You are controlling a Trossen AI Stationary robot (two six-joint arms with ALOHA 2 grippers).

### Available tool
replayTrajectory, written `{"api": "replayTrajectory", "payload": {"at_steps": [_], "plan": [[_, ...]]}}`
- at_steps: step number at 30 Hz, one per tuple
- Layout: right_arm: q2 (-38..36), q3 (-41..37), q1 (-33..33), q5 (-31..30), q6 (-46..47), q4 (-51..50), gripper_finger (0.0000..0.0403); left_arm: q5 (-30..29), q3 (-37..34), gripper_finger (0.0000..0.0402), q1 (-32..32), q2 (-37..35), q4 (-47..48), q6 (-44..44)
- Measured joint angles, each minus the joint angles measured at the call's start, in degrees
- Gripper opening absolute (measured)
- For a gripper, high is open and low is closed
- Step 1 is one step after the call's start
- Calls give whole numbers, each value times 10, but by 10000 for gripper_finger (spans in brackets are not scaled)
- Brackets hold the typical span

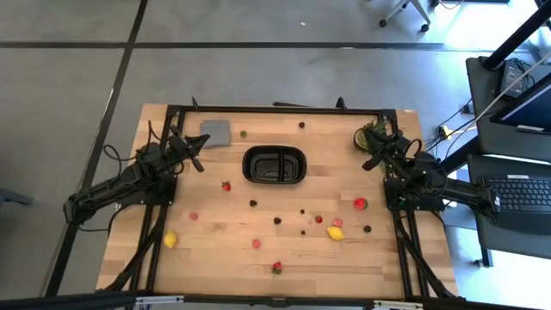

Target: Pick and placing Produce into tupperware

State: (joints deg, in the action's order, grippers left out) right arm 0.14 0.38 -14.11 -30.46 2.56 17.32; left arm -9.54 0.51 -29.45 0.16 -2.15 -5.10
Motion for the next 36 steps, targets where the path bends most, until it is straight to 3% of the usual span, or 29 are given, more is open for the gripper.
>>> {"api": "replayTrajectory", "payload": {"at_steps": [10, 16, 27, 36], "plan": [[0, 6, 0, 0, 107, 31, 56, 0, 0, 0, 0, 0, 0, 0], [47, 121, 0, 11, 64, 35, 56, 0, 0, 0, 0, 0, -3, 4], [357, 434, 0, 36, -90, -60, 56, 0, 0, 0, 0, 0, -60, 4], [590, 685, -12, 35, -111, -309, 56, 0, 0, 0, 0, 0, -79, 5]]}}
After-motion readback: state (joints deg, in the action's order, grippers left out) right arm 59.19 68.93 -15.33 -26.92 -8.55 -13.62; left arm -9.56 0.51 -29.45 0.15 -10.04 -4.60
